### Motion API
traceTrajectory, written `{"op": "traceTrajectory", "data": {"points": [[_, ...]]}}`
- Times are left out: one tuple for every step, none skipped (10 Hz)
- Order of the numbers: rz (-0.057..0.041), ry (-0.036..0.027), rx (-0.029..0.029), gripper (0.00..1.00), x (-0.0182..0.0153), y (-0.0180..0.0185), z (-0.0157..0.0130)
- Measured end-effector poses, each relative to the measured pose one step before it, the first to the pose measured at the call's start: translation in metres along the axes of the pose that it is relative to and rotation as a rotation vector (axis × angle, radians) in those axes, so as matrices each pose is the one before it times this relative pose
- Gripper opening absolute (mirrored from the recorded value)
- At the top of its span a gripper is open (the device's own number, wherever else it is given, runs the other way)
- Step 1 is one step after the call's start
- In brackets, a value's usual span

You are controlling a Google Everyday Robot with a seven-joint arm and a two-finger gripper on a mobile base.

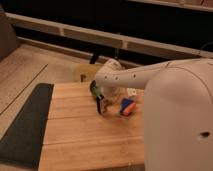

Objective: Knock the eraser over

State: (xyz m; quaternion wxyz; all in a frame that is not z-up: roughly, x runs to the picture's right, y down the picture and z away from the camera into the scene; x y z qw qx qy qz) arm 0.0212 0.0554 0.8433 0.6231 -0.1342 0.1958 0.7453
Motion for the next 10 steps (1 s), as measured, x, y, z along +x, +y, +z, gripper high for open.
{"op": "traceTrajectory", "data": {"points": [[0.0002,-0.00291,-0.06171,0.0,-0.00383,0.01949,0.00237],[0.01036,-0.00447,-0.10506,0.0,-0.00715,0.02825,-0.00115],[0.00931,0.00122,-0.06067,0.0,-0.00422,0.01496,-0.00153],[0.01133,0.00459,-0.0666,0.01,-0.00431,0.01644,-0.00553],[0.00447,0.00764,-0.04618,0.04,-0.0013,0.01228,-0.01113],[0.00194,0.00454,-0.03263,0.05,-0.00107,0.00764,-0.012],[0.00094,-0.00028,-0.00568,0.05,-0.00069,0.00128,-0.00247],[-0.00346,0.00181,-0.0009,0.05,0.00109,0.00232,0.00067],[-0.00147,0.00072,-0.00143,0.05,0.00049,0.00146,0.00011],[0.00075,-0.00003,0.00062,0.05,-0.00007,-0.00075,0.00002]]}}
